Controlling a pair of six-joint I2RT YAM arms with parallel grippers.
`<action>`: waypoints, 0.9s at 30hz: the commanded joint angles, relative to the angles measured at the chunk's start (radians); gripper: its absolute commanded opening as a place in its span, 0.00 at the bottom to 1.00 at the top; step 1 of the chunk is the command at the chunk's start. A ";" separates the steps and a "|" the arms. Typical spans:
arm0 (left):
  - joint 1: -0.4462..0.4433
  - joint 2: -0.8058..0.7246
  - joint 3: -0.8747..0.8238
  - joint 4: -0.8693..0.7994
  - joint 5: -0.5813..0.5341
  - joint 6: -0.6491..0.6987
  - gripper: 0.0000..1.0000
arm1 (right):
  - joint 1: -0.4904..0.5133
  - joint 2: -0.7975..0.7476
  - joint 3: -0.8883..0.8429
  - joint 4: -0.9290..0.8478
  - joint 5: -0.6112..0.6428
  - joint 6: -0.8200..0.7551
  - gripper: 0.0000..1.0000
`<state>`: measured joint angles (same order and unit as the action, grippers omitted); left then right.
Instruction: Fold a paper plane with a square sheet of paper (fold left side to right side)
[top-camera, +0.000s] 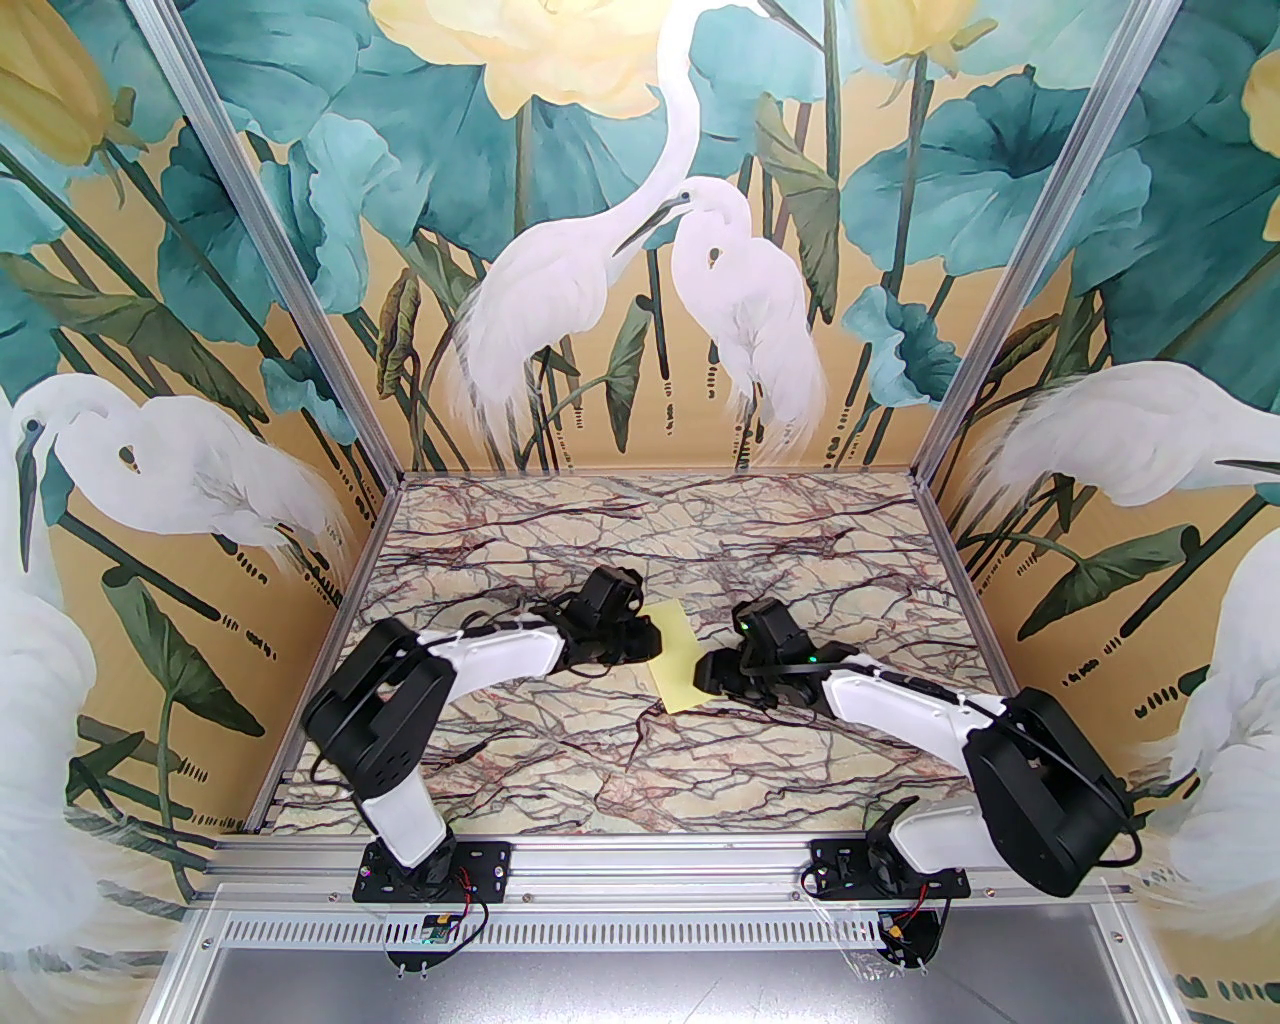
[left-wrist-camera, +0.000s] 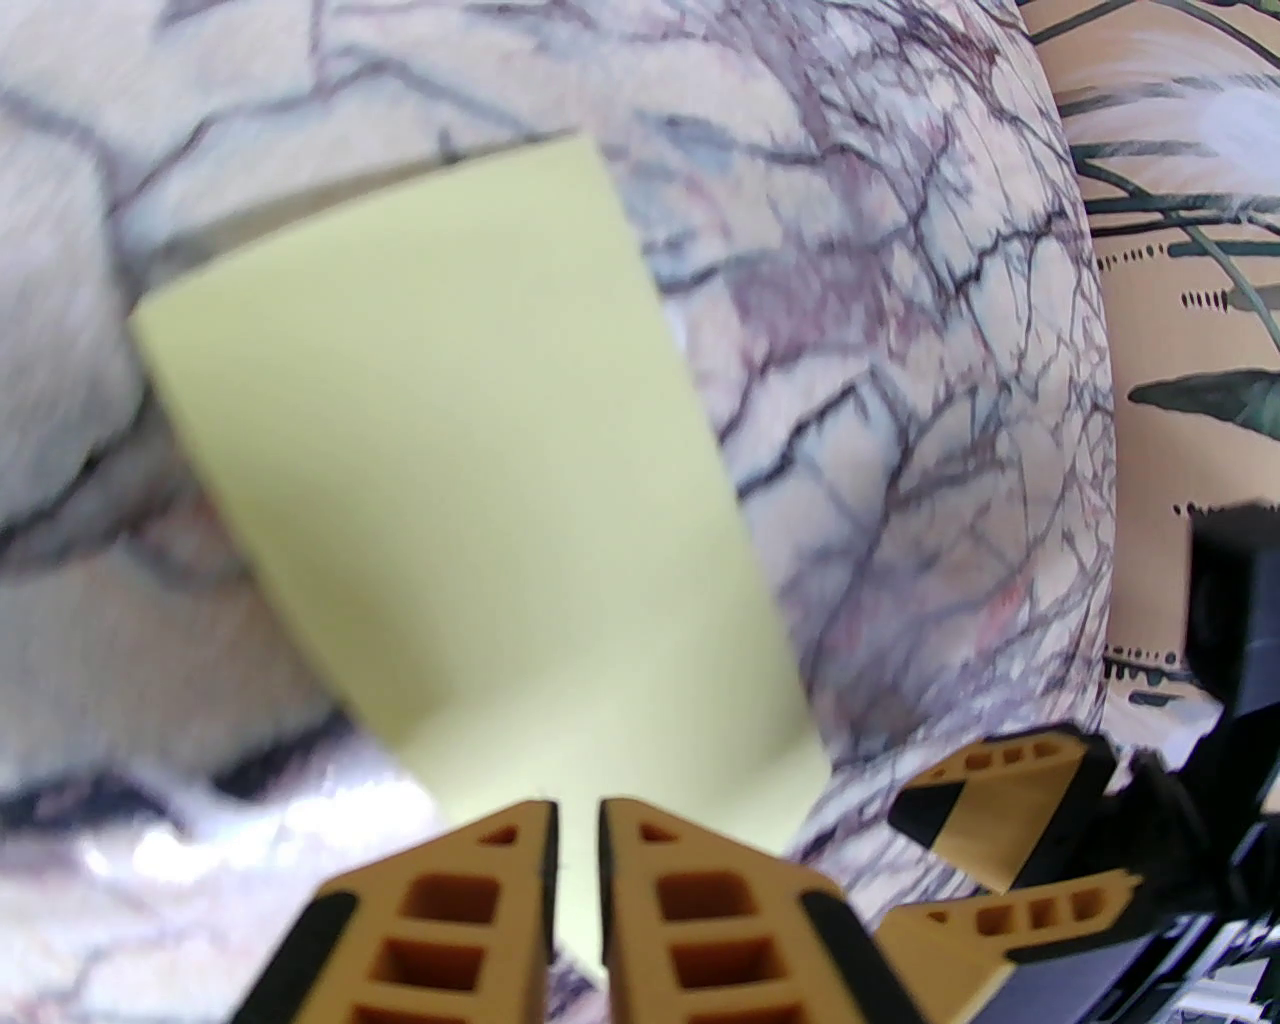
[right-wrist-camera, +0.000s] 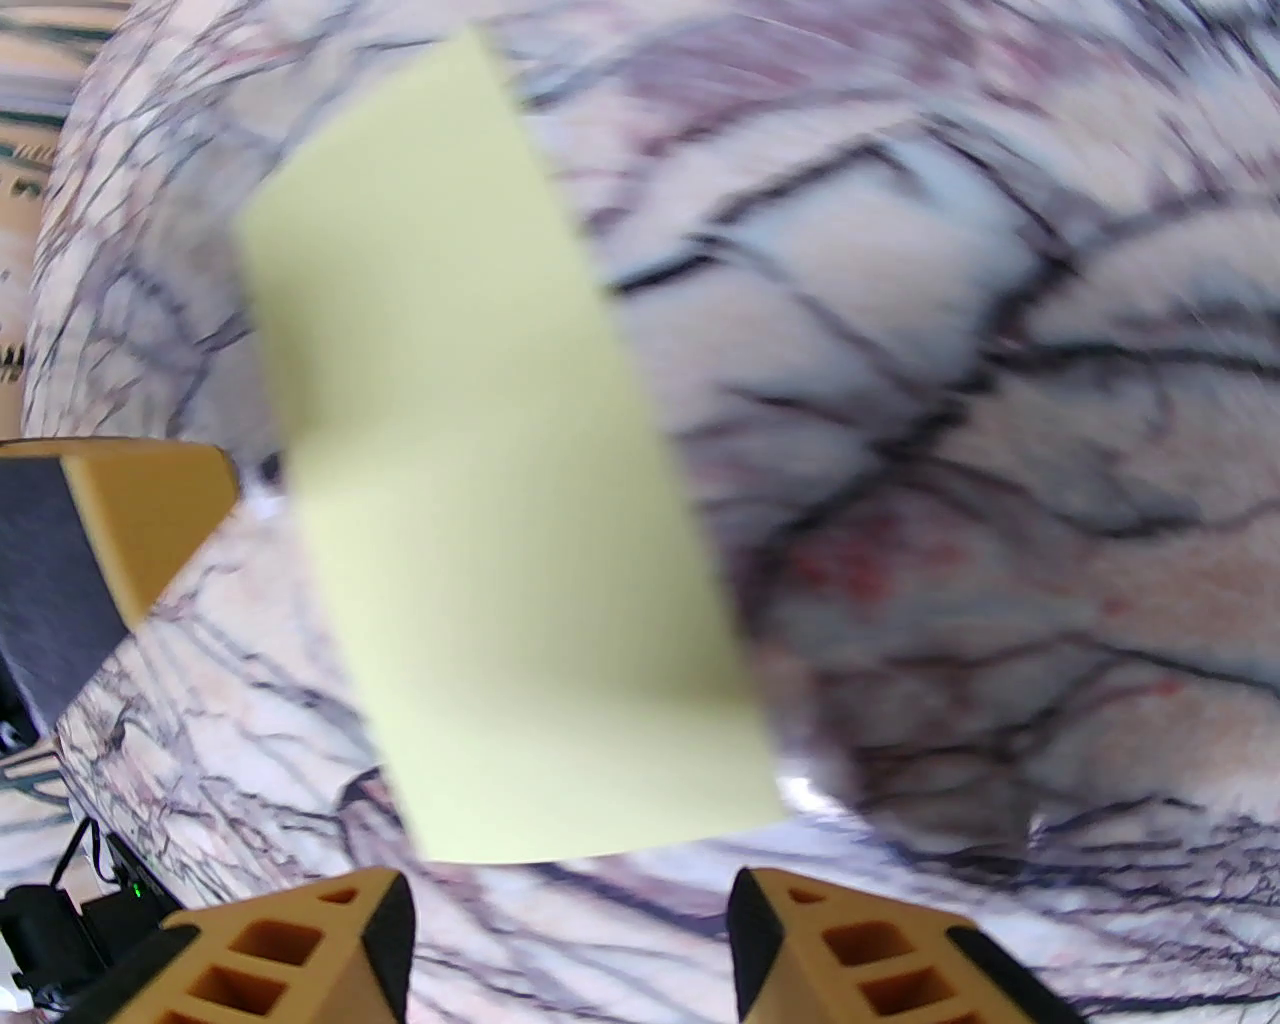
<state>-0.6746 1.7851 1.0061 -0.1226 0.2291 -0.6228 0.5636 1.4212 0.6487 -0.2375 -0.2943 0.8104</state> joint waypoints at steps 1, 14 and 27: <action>-0.001 0.044 0.030 -0.010 -0.041 0.023 0.13 | -0.023 0.050 -0.001 0.052 -0.059 0.015 0.57; -0.002 0.103 -0.046 0.029 -0.008 -0.010 0.10 | -0.039 0.102 -0.006 0.083 -0.092 0.033 0.57; -0.004 0.113 -0.039 0.038 0.011 -0.014 0.11 | -0.043 0.112 -0.008 0.171 -0.171 0.076 0.59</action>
<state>-0.6743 1.8610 0.9878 -0.0822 0.2161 -0.6300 0.5240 1.5265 0.6483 -0.0914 -0.4461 0.8688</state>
